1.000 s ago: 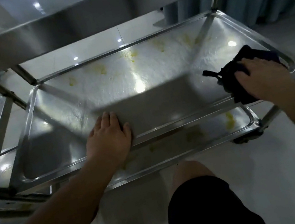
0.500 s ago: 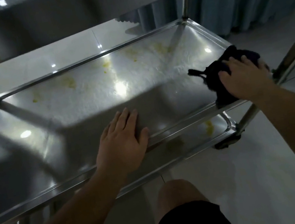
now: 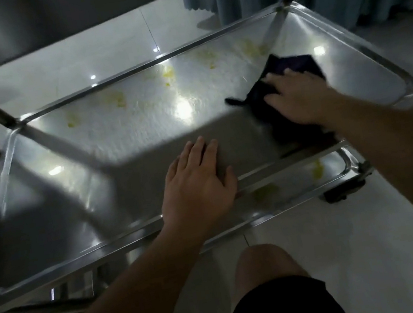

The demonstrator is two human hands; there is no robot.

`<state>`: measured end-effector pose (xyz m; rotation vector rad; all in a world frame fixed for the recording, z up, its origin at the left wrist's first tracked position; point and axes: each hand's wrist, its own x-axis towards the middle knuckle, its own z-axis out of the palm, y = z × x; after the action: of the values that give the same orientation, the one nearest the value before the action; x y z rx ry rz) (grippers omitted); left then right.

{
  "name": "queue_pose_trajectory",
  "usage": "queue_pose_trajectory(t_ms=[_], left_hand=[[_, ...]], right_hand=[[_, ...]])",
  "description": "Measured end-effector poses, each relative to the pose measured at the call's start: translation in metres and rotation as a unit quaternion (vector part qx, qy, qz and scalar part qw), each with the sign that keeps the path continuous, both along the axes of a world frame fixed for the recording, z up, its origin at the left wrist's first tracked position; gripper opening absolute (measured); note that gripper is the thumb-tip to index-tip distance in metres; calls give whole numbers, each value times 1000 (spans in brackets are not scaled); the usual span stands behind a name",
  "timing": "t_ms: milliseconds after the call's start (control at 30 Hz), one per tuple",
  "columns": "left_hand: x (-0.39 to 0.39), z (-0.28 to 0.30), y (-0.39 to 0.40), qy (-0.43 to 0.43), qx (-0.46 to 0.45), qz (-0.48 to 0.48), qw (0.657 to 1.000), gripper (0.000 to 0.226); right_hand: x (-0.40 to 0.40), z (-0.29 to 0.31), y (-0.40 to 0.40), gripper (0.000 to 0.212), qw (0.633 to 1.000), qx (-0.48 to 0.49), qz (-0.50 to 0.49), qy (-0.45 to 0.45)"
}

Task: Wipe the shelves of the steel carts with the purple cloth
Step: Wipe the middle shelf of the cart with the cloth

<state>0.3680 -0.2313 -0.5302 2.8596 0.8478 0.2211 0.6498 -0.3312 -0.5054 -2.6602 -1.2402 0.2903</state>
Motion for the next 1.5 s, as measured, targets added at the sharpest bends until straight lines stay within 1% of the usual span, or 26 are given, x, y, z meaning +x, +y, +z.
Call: queue_pose_trajectory(t_ms=[100,167,233,333,400,500,600,700,800,900,967,1033,1100,1200,1267,1333,1400,1500], left_hand=[[-1,-1,1,-10,-13,1,1000,69],[-1,-1,0,-20,-19,-2,1000,68],[-2,0,-1,-27,-23,-3,999,71],[-3,3,-3,-37,-37,-6,999,73],[-6,6,-3,-53,-56,-2,997,68],[-13,11,-3,-84,-90,-14,992,61],[-20,22,3,-92,-109,-27,989,57],[-47,33,18,-75,-83,-22,993,56],[-102,35,47,-53,-57,21,997,49],[-170,31,84,-34,-35,116,992,42],[-215,27,103,-14,-40,199,979,47],[-251,22,110,14,-43,250,967,53],[-269,15,110,36,-38,259,964,60],[-269,7,109,27,-24,263,964,62],[-268,4,111,14,-15,266,964,62],[-271,0,112,2,-7,258,966,66],[-274,-3,113,-5,-2,248,969,71],[-273,-7,112,-6,6,247,969,70]], right_hand=[[-58,1,-20,63,995,4,98,22],[-76,4,-51,69,991,5,133,36],[-71,4,-79,69,994,11,104,21],[-49,6,-102,57,998,14,-45,-42],[-47,4,-102,58,993,-1,-93,-67],[-52,6,-96,72,993,-11,-101,-51],[-52,7,-96,76,992,-10,-112,-51],[-52,4,-95,79,991,-12,-124,-53],[-67,1,-86,82,990,-15,-127,-63],[-121,-1,-54,74,993,-5,-75,-93],[-175,-3,-19,71,996,14,-22,-90],[-235,-6,21,71,996,22,40,-77],[-298,-9,59,68,991,50,98,-70],[-361,-7,100,68,981,62,181,-40],[-370,-7,110,70,972,62,227,-18],[-353,-6,111,67,969,57,239,1],[-315,-7,108,59,980,35,194,-3],[-256,-2,105,60,1000,17,16,-4]])
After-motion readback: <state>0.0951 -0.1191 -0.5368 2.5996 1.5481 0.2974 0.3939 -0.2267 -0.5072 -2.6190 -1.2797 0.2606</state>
